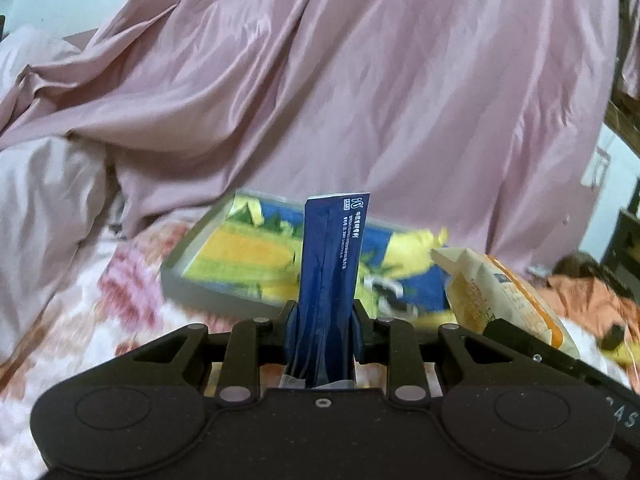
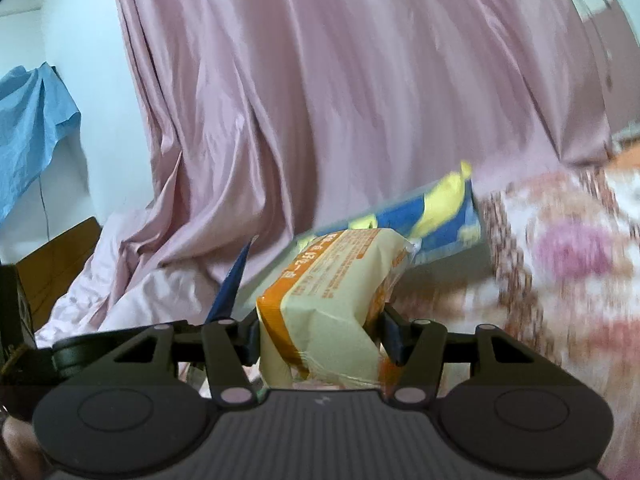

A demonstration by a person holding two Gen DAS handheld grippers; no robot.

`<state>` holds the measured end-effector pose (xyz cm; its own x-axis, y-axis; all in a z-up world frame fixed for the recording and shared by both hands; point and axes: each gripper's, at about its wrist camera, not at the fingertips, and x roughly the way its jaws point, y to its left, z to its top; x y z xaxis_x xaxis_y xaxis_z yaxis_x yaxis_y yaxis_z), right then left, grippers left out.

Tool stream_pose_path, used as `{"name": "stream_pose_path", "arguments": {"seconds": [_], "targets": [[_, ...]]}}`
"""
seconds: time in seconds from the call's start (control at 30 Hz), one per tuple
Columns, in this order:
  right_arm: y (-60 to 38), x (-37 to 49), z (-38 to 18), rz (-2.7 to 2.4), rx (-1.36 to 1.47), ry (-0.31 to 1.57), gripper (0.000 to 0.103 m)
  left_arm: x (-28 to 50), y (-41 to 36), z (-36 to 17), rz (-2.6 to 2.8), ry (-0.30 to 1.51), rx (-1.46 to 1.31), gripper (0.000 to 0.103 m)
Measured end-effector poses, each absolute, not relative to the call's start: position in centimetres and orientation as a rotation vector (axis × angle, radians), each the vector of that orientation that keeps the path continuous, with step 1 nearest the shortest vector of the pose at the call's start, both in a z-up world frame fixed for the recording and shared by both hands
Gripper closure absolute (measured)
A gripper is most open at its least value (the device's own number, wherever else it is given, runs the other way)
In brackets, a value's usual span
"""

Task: Organize snacks
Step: 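Carry the blue packet with left tool while right carries yellow package over tray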

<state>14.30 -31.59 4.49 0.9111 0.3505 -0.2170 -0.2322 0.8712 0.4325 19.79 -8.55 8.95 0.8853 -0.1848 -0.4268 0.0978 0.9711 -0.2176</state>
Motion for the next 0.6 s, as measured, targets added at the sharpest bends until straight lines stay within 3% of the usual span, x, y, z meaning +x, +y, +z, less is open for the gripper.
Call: {"name": "stream_pose_path", "arguments": {"seconds": [0.6], "targets": [[-33.7,26.1,2.3,0.206,0.359,0.201,0.042,33.3,-13.7,7.1,-0.084,0.504,-0.245,0.075]]}}
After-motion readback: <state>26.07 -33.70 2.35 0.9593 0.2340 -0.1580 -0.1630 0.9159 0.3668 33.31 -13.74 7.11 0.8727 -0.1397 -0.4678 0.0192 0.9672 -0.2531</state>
